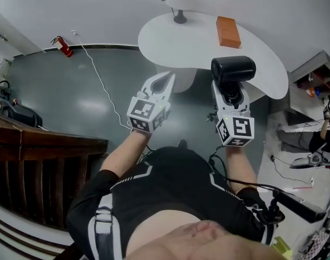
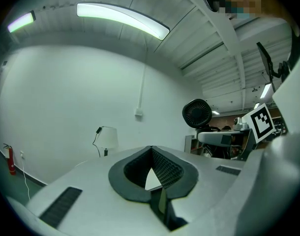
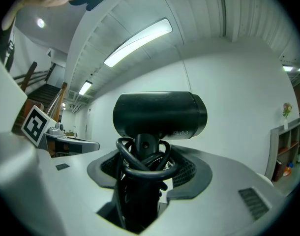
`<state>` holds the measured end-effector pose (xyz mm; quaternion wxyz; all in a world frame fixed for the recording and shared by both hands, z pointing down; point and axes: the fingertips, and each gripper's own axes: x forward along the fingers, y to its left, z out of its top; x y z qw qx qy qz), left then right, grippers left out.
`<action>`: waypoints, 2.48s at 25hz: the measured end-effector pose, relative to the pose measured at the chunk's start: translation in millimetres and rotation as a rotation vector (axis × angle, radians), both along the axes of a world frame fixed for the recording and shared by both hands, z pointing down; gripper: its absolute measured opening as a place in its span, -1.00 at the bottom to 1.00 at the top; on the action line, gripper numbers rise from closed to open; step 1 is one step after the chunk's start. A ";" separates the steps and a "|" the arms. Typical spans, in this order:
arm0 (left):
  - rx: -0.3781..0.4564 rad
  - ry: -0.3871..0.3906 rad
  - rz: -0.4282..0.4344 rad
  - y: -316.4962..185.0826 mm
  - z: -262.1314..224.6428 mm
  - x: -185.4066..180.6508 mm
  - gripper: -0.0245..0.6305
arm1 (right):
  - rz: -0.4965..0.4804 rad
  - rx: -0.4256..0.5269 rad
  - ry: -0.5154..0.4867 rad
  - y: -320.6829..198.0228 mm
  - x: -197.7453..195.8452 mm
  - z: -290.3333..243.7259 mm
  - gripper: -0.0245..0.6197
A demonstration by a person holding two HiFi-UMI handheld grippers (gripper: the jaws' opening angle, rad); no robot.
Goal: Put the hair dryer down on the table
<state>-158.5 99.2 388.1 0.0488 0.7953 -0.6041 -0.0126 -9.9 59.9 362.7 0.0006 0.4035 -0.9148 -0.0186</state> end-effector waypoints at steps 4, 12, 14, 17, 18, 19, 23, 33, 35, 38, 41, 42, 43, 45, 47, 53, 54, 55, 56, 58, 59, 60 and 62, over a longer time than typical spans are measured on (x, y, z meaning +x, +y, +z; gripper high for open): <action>-0.004 -0.008 -0.001 -16.3 -0.5 10.2 -0.83 | -0.010 0.003 -0.006 -14.2 10.0 -1.0 -0.10; -0.008 -0.028 -0.002 -33.0 -0.2 27.5 -0.83 | -0.012 0.005 -0.024 -33.4 31.2 1.7 -0.10; -0.003 -0.036 -0.002 -36.2 -1.7 30.2 -0.83 | -0.011 0.006 -0.030 -37.2 34.7 1.1 -0.10; -0.008 -0.039 -0.004 -42.6 -1.9 32.0 -0.83 | -0.009 0.009 -0.032 -43.4 37.5 0.0 -0.10; -0.010 -0.039 -0.003 -44.8 -1.8 32.3 -0.83 | -0.009 0.008 -0.033 -45.4 37.4 0.0 -0.10; -0.011 -0.040 -0.002 -47.3 -1.7 32.9 -0.83 | -0.008 0.005 -0.035 -47.8 37.5 0.5 -0.10; -0.006 -0.037 0.010 -61.3 -1.5 37.2 -0.83 | -0.002 -0.002 -0.033 -59.7 37.3 4.1 -0.10; 0.009 -0.020 0.081 -122.2 3.0 26.9 -0.83 | 0.056 0.008 -0.009 -107.5 23.5 5.7 -0.10; 0.012 -0.015 0.100 -138.0 2.4 24.8 -0.83 | 0.073 0.010 -0.006 -121.1 21.4 5.2 -0.10; 0.015 -0.019 0.135 -161.2 1.8 23.1 -0.83 | 0.107 0.003 -0.002 -138.9 18.9 6.0 -0.10; 0.013 -0.018 0.162 -183.4 1.1 21.7 -0.83 | 0.134 -0.006 0.001 -155.3 17.0 7.7 -0.10; 0.011 -0.014 0.171 -190.1 0.8 21.1 -0.83 | 0.141 -0.010 0.002 -160.8 15.8 8.5 -0.10; 0.010 -0.011 0.181 -196.1 0.5 20.7 -0.83 | 0.147 -0.013 0.004 -166.0 14.5 9.2 -0.10; 0.009 -0.008 0.201 -207.2 0.8 20.0 -0.83 | 0.160 -0.017 0.009 -175.7 11.7 10.9 -0.10; 0.005 -0.006 0.221 -218.2 2.3 19.1 -0.83 | 0.176 -0.021 0.012 -184.7 9.5 13.1 -0.10; -0.005 -0.011 0.277 -253.2 6.0 14.4 -0.83 | 0.225 -0.029 0.017 -210.1 0.9 16.9 -0.10; -0.003 -0.011 0.287 -258.9 5.0 13.9 -0.83 | 0.233 -0.029 0.019 -214.3 -0.1 16.7 -0.10; 0.001 -0.011 0.298 -264.7 3.7 13.7 -0.83 | 0.242 -0.028 0.019 -218.6 -0.7 16.3 -0.10; 0.005 -0.011 0.308 -270.3 2.5 13.6 -0.83 | 0.252 -0.027 0.021 -222.8 -1.2 15.7 -0.10; 0.009 -0.009 0.326 -280.8 1.3 12.4 -0.83 | 0.271 -0.024 0.027 -231.1 -2.8 14.4 -0.10; 0.008 -0.005 0.335 -285.4 1.3 11.1 -0.83 | 0.280 -0.024 0.031 -234.7 -4.3 13.7 -0.10; 0.007 -0.001 0.343 -289.6 1.4 9.2 -0.83 | 0.288 -0.024 0.034 -237.9 -6.4 12.9 -0.10; 0.008 0.007 0.352 -297.7 1.0 4.4 -0.83 | 0.301 -0.020 0.041 -244.7 -11.5 11.1 -0.10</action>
